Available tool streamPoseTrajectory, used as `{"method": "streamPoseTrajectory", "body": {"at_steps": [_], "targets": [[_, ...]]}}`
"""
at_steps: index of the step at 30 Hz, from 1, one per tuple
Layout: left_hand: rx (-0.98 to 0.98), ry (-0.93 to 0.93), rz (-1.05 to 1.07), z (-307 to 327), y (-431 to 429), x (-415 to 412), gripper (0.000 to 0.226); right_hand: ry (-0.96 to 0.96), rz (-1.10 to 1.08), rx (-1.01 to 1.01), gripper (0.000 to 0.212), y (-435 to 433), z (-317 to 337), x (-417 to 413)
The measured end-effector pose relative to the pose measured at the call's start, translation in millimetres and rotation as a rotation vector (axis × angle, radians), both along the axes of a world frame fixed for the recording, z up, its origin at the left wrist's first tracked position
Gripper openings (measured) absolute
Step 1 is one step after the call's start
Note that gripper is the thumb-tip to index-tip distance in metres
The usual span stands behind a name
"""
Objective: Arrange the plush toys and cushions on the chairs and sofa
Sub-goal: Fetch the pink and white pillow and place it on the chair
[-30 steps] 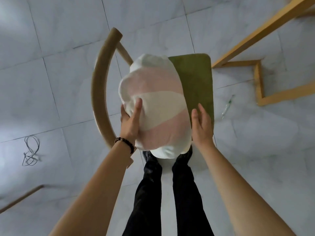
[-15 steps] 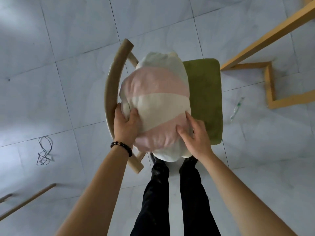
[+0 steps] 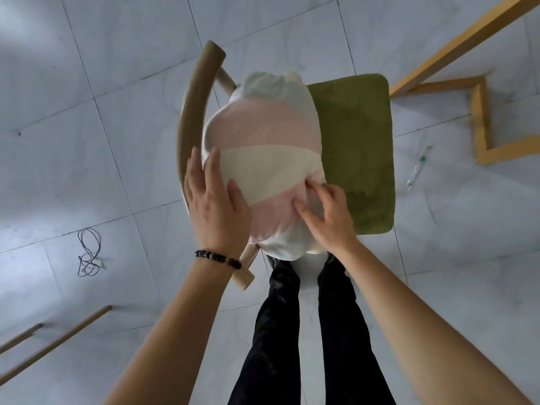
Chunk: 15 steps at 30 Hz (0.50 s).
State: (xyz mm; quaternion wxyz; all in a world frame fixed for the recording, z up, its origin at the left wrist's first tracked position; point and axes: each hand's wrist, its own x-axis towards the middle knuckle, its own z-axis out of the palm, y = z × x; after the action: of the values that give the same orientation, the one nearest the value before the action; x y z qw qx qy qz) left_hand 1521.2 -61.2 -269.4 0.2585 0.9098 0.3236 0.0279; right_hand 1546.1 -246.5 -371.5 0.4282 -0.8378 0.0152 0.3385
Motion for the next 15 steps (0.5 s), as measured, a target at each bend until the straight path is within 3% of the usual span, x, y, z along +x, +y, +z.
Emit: {"method": "streamPoseTrajectory", "body": {"at_steps": [3, 9, 12, 15], "targets": [[0.166, -0.006, -0.374, -7, 3, 28, 0.048, -0.202, -0.172, -0.058, 0.062, 8, 3, 4], [0.499, 0.389, -1.056, -69, -13, 135, 0.062, -0.223, -0.059, -0.028, 0.076, 40, -32, 15], [0.675, 0.578, -1.176, -110, -12, 160, 0.071, -0.217, -0.088, 0.013, 0.073, 37, -52, 1], [0.652, 0.624, -1.148, -125, -2, 158, 0.072, -0.192, -0.062, -0.015, 0.074, 12, -67, -36]]}}
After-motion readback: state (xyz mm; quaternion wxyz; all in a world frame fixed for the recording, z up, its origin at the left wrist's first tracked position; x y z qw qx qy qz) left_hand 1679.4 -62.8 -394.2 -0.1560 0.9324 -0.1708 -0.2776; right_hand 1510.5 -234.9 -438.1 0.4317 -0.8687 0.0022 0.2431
